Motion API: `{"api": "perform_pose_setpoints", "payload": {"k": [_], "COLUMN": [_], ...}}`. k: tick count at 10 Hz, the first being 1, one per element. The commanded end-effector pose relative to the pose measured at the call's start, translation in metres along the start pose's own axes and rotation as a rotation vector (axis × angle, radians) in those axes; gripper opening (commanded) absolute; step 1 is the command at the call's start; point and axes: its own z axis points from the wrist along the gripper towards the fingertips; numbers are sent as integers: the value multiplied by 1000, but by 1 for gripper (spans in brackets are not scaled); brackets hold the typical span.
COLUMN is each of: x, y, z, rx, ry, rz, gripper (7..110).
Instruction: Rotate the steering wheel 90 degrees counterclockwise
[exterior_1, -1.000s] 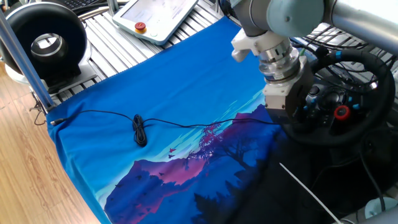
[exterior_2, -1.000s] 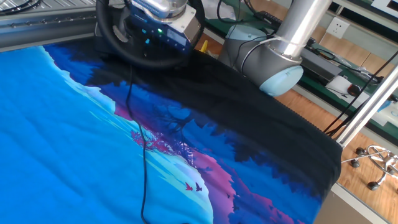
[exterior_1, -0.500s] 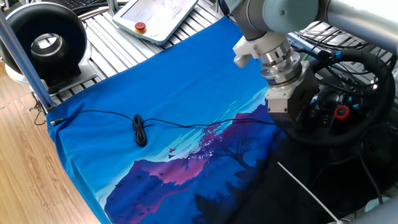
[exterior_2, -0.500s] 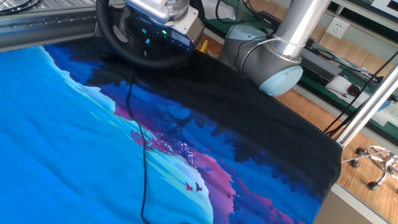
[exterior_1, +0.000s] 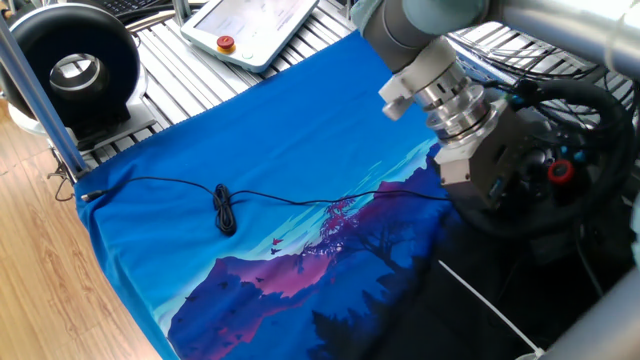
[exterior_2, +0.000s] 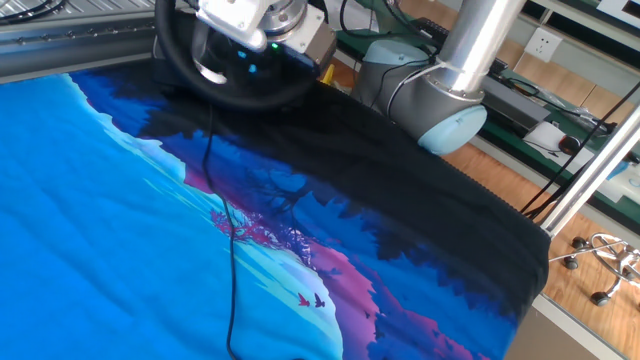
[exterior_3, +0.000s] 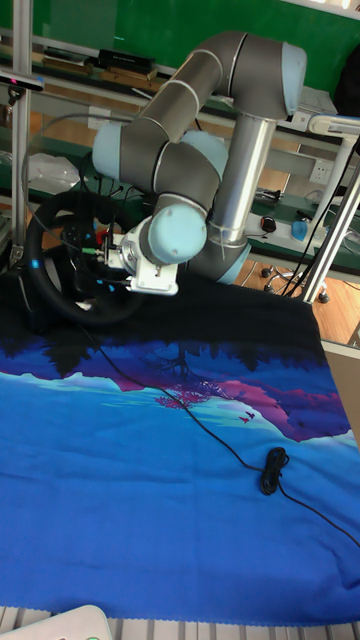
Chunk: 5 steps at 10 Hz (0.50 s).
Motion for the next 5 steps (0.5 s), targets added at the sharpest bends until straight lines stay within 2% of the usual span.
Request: {"api": "perform_pose_setpoints", "payload": {"k": [1,3,5], "x": [40,44,50], "y": [-4,-7,-18], "z": [-4,-5,-8], "rx": [15,27,80], "ry": [171,188,209], "rz": [50,55,95], "gripper": [7,7,7]}}
